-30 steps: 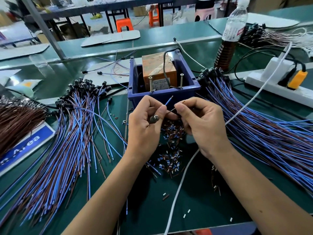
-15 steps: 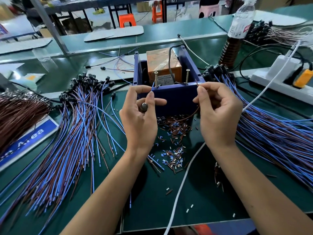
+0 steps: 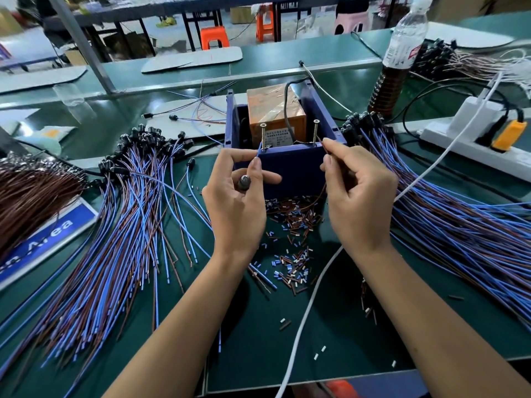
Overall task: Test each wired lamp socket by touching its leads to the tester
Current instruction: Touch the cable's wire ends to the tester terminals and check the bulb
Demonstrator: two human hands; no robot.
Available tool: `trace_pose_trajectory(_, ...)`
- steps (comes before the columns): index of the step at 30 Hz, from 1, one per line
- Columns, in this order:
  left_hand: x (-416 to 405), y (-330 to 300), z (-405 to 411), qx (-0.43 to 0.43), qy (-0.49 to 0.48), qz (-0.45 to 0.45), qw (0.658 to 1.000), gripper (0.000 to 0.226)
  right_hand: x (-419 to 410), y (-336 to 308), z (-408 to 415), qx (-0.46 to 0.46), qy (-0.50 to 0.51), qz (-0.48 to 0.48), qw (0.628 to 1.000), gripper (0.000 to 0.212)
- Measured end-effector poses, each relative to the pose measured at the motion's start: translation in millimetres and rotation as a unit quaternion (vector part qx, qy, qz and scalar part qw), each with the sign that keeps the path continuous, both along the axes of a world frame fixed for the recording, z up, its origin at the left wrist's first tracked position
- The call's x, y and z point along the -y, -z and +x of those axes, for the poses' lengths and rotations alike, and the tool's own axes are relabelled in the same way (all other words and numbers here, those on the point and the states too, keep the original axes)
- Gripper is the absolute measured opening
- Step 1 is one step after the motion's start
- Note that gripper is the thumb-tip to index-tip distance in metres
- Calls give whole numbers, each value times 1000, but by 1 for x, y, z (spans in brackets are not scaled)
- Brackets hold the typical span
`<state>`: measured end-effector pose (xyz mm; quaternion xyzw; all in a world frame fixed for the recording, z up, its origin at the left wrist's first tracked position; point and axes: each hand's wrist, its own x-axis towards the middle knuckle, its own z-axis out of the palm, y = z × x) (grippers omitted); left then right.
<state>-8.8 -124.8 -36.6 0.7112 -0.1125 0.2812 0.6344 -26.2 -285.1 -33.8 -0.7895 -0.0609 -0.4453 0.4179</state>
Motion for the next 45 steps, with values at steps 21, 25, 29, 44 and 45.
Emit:
trace_pose_trajectory(21,3,-7,-3,34,-84,55,994,10,1,1,0,9,2,-16,1000,23)
trace_pose_trajectory(25,1,-5,-3,11,-49,17,999,6,2,3,1,14,-3,-5,1000,24)
trace_pose_trajectory(29,-3,-8,-7,35,-61,-3,997,7,3,5,-1,14,-5,49,999,26)
trace_pose_trajectory(44,219,-81,-26,-445,449,-97,769,28,136,-16,-93,121,204,231,944,23)
trace_pose_trajectory(45,239,-79,-27,-481,483,-109,723,31,152,-20,-101,116,231,235,937,26)
